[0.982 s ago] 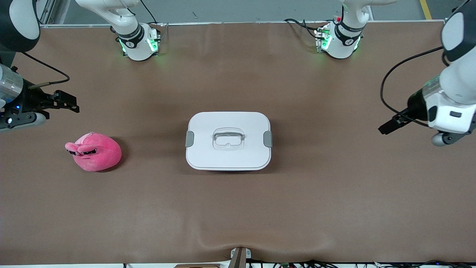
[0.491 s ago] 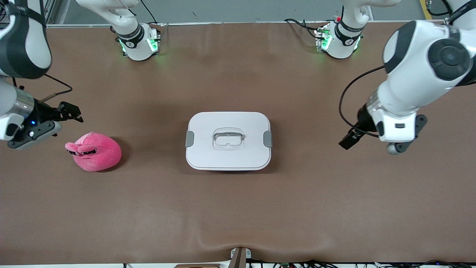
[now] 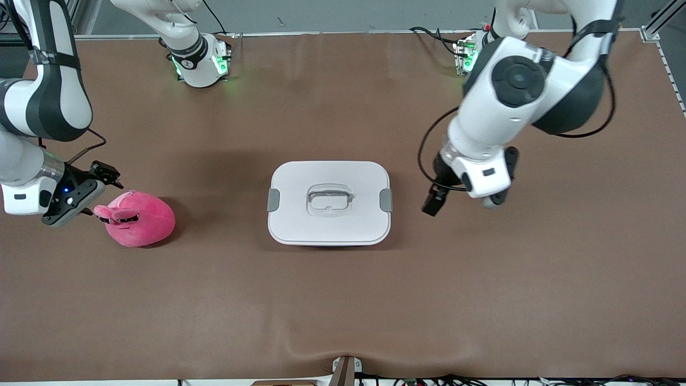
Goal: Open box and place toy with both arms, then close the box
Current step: 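Reach the left gripper to the lid handle while the right gripper reaches the toy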
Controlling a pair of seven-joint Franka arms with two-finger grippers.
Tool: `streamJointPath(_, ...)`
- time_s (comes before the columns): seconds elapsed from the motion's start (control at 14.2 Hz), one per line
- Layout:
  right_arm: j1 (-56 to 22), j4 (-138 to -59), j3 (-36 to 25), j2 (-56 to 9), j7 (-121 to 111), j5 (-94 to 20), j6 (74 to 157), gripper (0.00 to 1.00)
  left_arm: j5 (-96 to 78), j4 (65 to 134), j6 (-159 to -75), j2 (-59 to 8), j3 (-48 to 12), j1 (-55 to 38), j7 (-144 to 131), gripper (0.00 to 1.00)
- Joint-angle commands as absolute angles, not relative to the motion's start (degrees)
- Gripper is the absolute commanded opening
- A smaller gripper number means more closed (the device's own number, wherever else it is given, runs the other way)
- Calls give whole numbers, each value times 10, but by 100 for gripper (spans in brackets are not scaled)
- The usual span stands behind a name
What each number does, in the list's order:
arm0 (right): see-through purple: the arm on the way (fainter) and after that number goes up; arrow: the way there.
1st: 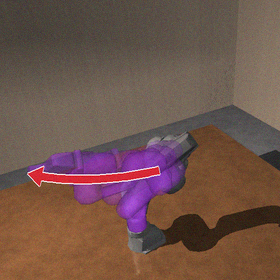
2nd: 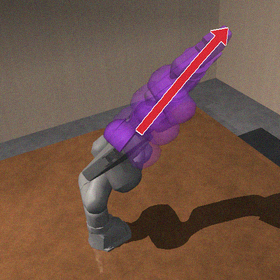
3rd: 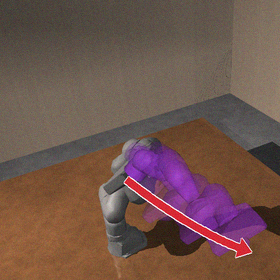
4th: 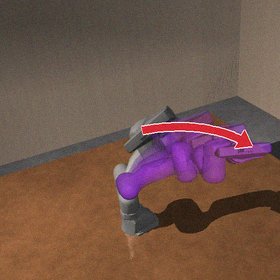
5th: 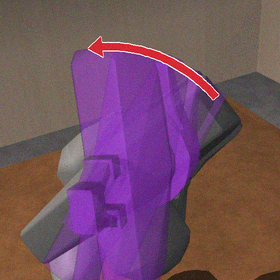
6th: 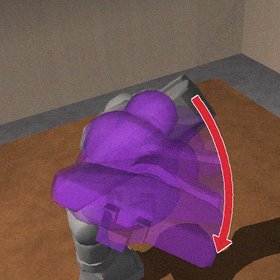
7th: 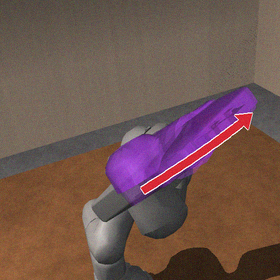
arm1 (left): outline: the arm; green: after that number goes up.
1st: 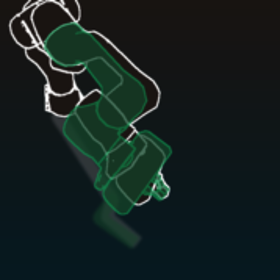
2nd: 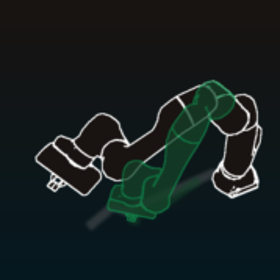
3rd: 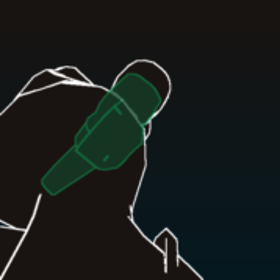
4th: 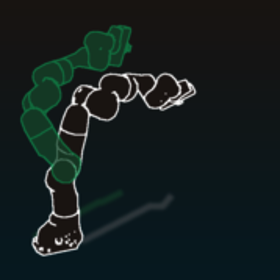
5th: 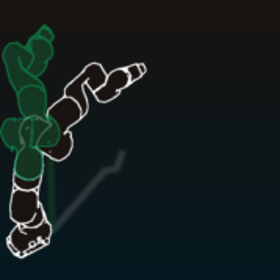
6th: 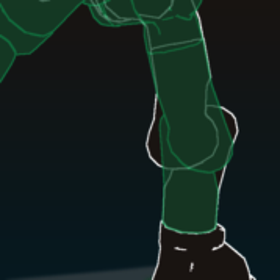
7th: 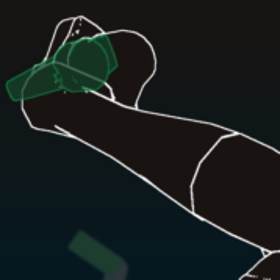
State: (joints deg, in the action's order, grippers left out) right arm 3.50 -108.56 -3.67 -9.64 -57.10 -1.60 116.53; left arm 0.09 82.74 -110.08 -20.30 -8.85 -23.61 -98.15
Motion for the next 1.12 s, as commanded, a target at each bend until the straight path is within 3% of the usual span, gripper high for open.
streamJointPath(0.0, 39, -1084, -31, -111, -614, -14, 1180, 100, 5, 788, -1129, -239, -82, -252, -1067, 100)
streamJointPath(0.77, 25, -1083, -29, -161, -771, -6, 1223, 100, 13, 732, -1190, -321, -75, -333, -1291, 100)
streamJointPath(1.05, 36, -1085, -30, -184, -811, -6, 1231, 100, 25, 718, -1193, -337, -11, -408, -1325, 100)
